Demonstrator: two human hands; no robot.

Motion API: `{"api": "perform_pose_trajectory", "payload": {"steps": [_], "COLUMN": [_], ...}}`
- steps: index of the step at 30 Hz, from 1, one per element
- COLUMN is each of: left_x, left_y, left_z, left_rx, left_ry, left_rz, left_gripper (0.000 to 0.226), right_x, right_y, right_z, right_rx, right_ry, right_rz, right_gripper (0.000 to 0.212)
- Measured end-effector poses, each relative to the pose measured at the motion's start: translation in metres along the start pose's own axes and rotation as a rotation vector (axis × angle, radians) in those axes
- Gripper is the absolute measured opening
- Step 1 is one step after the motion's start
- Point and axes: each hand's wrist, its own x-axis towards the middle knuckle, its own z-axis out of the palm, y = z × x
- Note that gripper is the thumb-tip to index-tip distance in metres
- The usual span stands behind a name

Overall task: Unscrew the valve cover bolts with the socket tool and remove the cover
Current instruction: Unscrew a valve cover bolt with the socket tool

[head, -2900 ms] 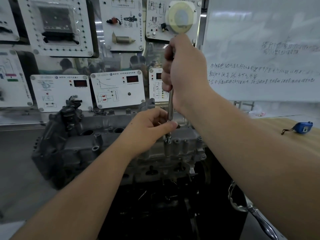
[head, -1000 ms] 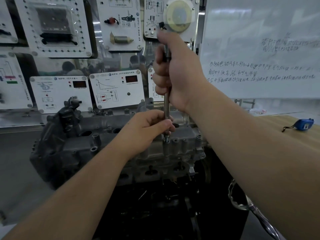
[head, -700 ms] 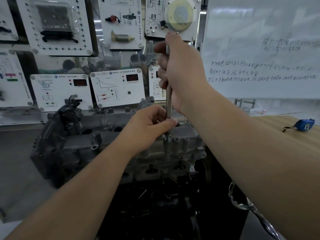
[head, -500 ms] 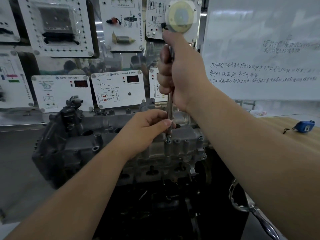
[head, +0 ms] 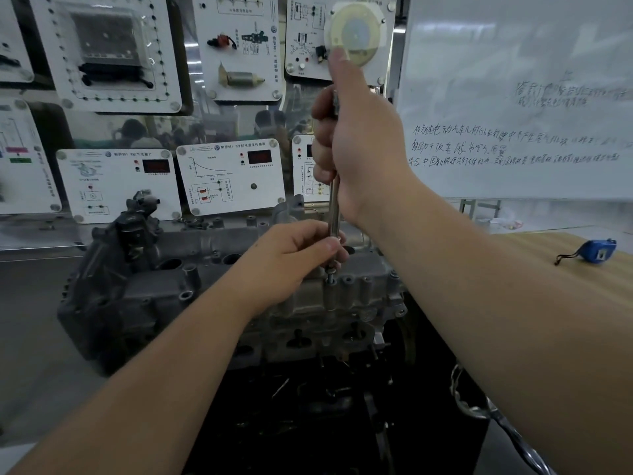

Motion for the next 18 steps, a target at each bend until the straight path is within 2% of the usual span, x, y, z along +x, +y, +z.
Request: {"api": "perform_pose_trajectory", "payload": {"steps": [2, 6, 9, 12, 14, 18], "left_x": [0.0013, 0.0061, 0.0061, 0.0035, 0.0006, 0.0004], "left_y": [0.0008, 0.0005, 0.0004, -0.0003, -0.0006, -0.0009], "left_z": [0.0025, 0.0065, 0.0079, 0.0041, 0.0001, 0.0009], "left_rx": [0.03, 0.093, 0.118, 0.013, -0.084, -0.062], "left_ry": [0.027, 0.112, 0.146, 0.057, 0.003, 0.049], "left_rz": [0.006, 0.0, 0.013, -0.01, -0.008, 0.001], "left_gripper": [0.014, 0.033, 0.039, 0.028, 0.018, 0.021], "right_x": [-0.0001, 0.0012, 0.0019, 0.0008, -0.0001, -0.0007], "right_y": [0.0019, 0.0014, -0.0036, -0.0047, -0.0011, 0.0043], "right_z": [-0.0007, -0.0045, -0.0031, 0.0012, 0.0017, -0.0036], "right_rx": [0.032, 0.034, 0.006, 0.018, 0.03, 0.034], "right_ry": [-0.027, 0.05, 0.041, 0.031, 0.023, 0.067], "right_rz": [-0.015, -0.04, 0.022, 0.064, 0.02, -0.099], "right_gripper": [0.035, 0.032, 0.033, 0.035, 0.038, 0.033]}}
